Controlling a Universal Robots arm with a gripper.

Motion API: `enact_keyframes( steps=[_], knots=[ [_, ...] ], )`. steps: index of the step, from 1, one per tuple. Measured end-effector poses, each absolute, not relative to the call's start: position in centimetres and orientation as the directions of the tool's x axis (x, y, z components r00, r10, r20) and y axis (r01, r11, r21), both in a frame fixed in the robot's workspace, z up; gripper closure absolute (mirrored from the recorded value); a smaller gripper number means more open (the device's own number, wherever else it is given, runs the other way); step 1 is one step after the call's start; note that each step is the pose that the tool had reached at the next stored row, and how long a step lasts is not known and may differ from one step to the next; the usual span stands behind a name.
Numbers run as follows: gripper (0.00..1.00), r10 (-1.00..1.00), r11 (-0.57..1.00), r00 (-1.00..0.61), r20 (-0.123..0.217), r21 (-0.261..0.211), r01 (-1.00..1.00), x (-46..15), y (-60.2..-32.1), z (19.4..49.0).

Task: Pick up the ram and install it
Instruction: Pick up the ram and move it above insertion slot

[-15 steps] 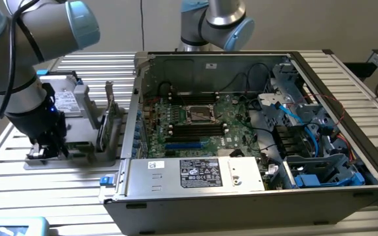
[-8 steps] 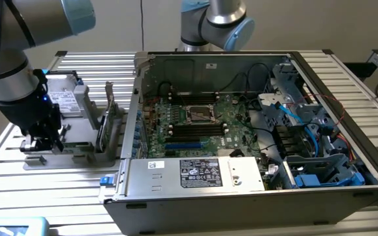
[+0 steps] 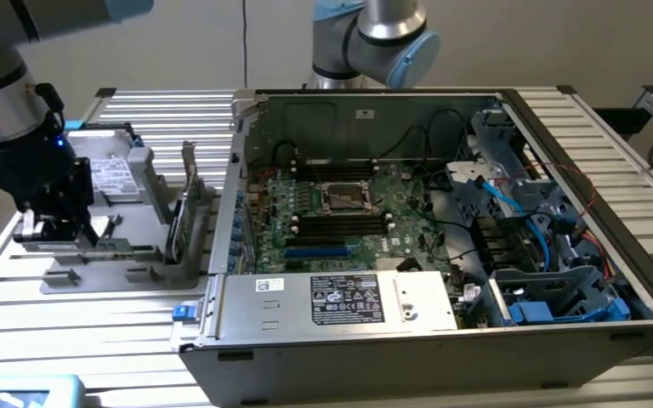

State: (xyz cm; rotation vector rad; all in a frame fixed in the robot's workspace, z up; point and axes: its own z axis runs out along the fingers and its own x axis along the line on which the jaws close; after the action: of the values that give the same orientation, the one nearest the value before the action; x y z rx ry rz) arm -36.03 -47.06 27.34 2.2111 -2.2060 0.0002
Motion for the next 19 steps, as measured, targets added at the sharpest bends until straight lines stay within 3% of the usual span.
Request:
enact_keyframes(
  steps=[19],
  knots=[
    [0.87, -1.000, -0.002, 0.002, 0.015, 0.013, -1.000, -33.1, -47.5, 36.0]
  ],
)
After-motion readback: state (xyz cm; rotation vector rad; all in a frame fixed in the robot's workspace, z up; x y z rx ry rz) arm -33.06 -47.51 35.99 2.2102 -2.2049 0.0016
